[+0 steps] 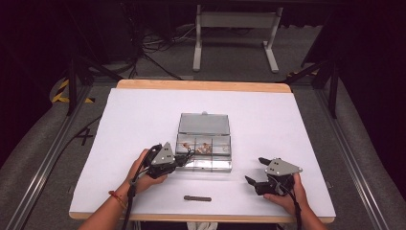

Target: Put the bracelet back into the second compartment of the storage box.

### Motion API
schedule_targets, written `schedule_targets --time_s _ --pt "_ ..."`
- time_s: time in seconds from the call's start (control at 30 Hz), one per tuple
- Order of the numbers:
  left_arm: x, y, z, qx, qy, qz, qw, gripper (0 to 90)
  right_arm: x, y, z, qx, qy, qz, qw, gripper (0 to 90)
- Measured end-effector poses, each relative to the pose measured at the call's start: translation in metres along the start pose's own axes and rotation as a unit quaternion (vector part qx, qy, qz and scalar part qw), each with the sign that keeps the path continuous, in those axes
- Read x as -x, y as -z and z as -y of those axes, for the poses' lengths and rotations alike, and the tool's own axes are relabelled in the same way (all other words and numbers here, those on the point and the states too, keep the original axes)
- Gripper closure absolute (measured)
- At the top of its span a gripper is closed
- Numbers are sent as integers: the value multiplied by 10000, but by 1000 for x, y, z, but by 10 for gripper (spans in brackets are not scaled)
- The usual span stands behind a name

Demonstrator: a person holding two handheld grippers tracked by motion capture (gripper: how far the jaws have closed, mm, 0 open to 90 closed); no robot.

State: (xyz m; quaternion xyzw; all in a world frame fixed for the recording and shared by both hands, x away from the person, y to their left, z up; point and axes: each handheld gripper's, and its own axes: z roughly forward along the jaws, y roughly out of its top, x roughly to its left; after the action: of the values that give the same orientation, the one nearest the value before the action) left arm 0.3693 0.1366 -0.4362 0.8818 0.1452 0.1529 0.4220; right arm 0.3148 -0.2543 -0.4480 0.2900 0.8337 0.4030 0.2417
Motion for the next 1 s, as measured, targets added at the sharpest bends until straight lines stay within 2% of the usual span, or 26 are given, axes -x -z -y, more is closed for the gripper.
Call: schedule_targets --time_s 0.3,0.53,0.7,0.8,0.9,0.93,1.0 --pt "-1 9 -1 106 -35 -141 9998 821 0 0 0 3 -5 -4 10000 192" --pt "-4 20 0 248 30 -267 9993 798 0 0 0 0 -1 1 10000 192" --pt "-4 28 0 370 -20 -270 9989 750 0 0 0 -11 -5 14 10000 193" --pt "-3 33 0 421 -25 -349 9985 716 0 0 0 -18 5 31 10000 194" --pt "-2 36 -1 435 -20 -352 9984 685 0 0 0 -34 12 30 10000 194" --pt "-2 38 -1 445 -30 -390 9982 645 0 0 0 -36 7 46 10000 194" --pt "-2 39 -1 453 -26 -382 9982 641 0 0 0 -40 9 50 10000 194"
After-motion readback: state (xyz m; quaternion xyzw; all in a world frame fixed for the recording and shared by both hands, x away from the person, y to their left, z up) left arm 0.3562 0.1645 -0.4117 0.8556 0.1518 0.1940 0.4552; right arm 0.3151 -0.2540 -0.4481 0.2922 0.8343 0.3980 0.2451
